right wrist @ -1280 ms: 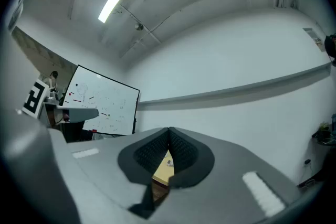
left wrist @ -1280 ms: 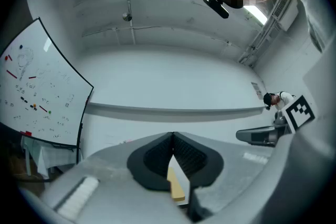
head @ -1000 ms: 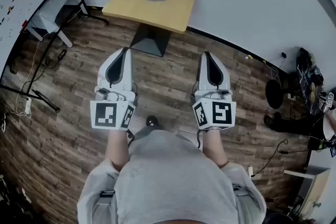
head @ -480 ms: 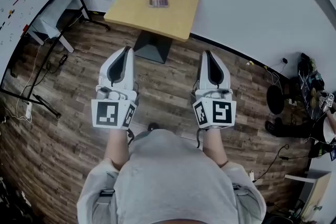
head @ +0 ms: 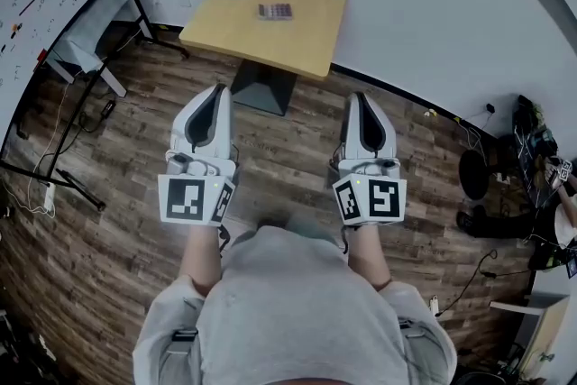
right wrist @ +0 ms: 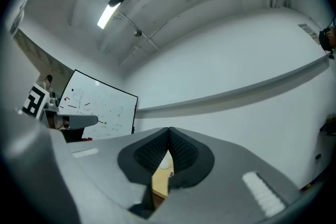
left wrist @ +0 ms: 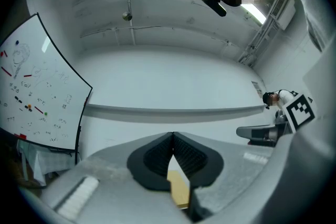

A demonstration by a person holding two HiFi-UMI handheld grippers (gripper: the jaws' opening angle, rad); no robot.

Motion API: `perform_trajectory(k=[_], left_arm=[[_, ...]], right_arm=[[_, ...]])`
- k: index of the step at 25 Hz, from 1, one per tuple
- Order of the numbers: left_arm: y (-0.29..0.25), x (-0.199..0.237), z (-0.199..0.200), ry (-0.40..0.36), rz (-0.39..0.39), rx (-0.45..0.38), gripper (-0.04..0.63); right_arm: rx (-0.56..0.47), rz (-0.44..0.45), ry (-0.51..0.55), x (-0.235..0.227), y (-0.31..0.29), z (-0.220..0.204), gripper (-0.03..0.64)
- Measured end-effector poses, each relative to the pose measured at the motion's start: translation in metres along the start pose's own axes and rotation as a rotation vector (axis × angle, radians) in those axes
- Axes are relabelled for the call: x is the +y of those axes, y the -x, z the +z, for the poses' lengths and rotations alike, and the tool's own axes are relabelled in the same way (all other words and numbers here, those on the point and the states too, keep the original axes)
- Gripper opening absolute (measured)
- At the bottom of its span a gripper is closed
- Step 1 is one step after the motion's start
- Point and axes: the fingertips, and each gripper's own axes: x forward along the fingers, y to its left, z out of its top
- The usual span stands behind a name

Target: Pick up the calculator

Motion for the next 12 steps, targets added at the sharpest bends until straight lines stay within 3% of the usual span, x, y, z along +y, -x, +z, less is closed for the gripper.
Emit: perform_trajectory(k=[12], left_arm=[[-0.02, 0.024, -0.013, -0.009, 0.026, 0.014, 0.005]], right_arm=[[0.023, -0.006, -0.028, -0.011, -0.04, -0.022, 0.002]])
